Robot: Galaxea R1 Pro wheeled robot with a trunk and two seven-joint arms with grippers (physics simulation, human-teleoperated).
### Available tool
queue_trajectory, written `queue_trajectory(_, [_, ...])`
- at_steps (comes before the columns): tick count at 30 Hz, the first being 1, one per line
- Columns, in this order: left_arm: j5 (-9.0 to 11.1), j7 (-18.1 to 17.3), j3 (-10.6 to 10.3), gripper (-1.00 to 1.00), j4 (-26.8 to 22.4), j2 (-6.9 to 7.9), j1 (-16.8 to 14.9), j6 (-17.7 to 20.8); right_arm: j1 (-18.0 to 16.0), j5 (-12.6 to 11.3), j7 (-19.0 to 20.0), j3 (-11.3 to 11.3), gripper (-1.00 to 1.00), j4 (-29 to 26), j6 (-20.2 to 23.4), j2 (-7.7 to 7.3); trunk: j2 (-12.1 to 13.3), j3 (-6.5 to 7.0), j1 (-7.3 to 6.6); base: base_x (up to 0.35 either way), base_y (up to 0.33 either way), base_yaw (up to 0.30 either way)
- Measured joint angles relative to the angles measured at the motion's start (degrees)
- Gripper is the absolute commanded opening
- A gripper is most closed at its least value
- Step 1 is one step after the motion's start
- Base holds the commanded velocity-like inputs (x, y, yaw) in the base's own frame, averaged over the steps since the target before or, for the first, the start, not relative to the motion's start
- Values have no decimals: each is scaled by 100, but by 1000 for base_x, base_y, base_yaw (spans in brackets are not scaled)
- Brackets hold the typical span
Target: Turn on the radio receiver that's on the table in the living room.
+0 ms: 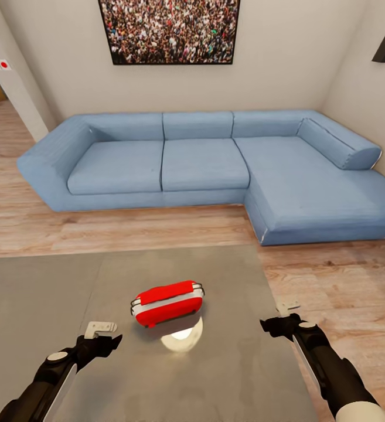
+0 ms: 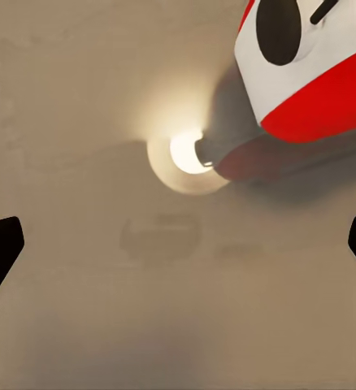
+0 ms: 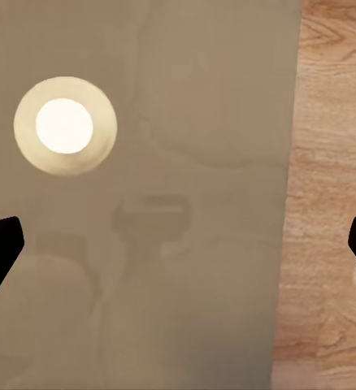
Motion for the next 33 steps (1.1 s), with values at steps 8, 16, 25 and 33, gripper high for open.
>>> queue_trajectory(8, [1,-5,5,100,-7,1,0,1,0,7,-1,0,100,0,3,-7,0,-15,0,0,0,100])
queue_trajectory(16, [1,-7,6,100,-8,4,0,0,0,3,0,1,100,0,1,-10,0,-15,0,0,0,255])
queue_trajectory(25, [-6,-7,5,100,-8,1,0,-4,0,2,8,-2,100,0,1,-10,0,-15,0,0,0,109])
queue_trajectory(33, [-8,-7,1,100,-8,-1,0,-6,0,-2,2,-4,100,3,-6,-10,0,-32,0,0,0,6])
